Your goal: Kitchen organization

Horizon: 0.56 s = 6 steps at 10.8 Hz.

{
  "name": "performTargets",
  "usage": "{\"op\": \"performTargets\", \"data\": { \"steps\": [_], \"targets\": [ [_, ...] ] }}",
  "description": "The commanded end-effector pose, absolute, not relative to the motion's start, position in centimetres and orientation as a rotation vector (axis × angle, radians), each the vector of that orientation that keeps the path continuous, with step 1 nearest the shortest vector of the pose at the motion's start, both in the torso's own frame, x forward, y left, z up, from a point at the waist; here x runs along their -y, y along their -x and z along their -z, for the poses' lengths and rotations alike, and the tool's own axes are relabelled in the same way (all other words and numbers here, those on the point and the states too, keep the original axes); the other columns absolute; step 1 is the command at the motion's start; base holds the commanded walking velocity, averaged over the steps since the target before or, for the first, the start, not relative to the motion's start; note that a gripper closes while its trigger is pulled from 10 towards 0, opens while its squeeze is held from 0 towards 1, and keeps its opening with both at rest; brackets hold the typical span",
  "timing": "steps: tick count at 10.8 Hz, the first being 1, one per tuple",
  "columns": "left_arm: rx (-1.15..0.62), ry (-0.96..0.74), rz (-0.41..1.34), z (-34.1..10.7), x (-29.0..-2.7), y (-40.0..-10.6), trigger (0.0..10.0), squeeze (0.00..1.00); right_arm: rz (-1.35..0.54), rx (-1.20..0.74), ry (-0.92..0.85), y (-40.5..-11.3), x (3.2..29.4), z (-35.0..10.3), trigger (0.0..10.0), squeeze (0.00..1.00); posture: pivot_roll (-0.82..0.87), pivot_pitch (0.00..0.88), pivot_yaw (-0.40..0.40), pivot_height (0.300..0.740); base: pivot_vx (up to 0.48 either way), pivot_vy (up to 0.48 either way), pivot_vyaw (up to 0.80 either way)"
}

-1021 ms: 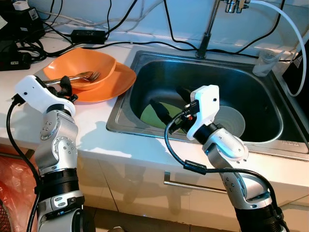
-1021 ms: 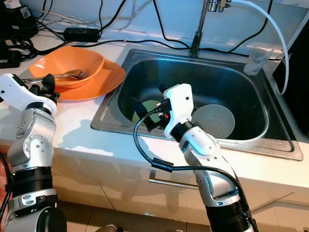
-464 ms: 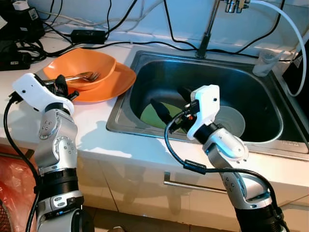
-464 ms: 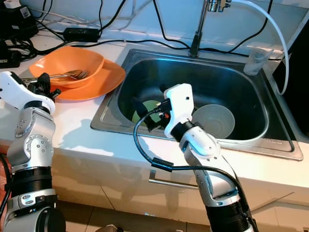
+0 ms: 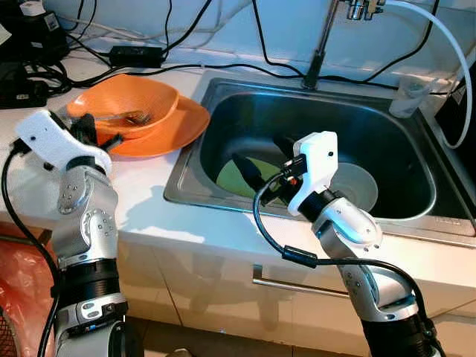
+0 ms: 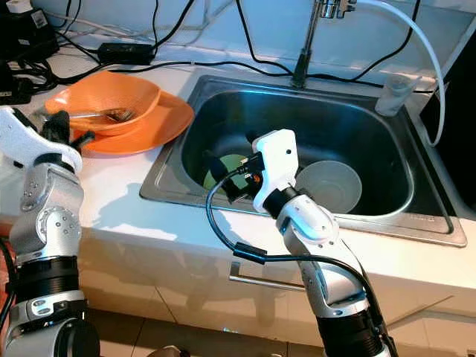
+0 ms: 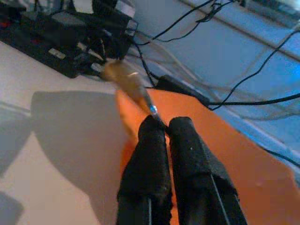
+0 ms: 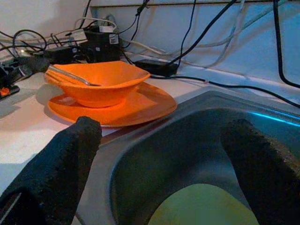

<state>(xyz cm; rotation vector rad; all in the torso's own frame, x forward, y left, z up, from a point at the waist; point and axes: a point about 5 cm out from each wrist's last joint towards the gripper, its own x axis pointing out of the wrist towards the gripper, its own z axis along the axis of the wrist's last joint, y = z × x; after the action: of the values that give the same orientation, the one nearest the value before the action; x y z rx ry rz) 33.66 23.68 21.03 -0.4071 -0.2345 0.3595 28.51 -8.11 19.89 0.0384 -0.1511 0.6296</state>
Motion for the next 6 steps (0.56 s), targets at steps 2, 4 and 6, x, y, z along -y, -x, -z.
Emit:
{"op": "performTargets", "data": {
  "steps": [2, 4, 6],
  "targets": [
    [0.273, 0.337, -0.309, -21.9, -22.8, -33.7, 0.0, 0.00, -0.616, 0.167, -0.029, -28.8, 8.5, -20.1, 10.0, 0.00, -0.01, 0.054, -0.034, 0.740, 0.000, 0.000, 0.00],
    [0.335, 0.270, -0.254, -23.1, -22.0, -33.7, 0.0, 0.00, -0.611, 0.174, -0.029, -28.8, 8.5, -20.2, 10.0, 0.00, -0.01, 0.052, -0.033, 0.740, 0.000, 0.000, 0.00],
    [0.369, 0.243, -0.210, -23.7, -21.1, -33.6, 0.0, 0.00, -0.604, 0.177, -0.028, -28.9, 8.6, -20.3, 10.0, 0.00, -0.01, 0.050, -0.032, 0.740, 0.000, 0.000, 0.00]
  ]
}}
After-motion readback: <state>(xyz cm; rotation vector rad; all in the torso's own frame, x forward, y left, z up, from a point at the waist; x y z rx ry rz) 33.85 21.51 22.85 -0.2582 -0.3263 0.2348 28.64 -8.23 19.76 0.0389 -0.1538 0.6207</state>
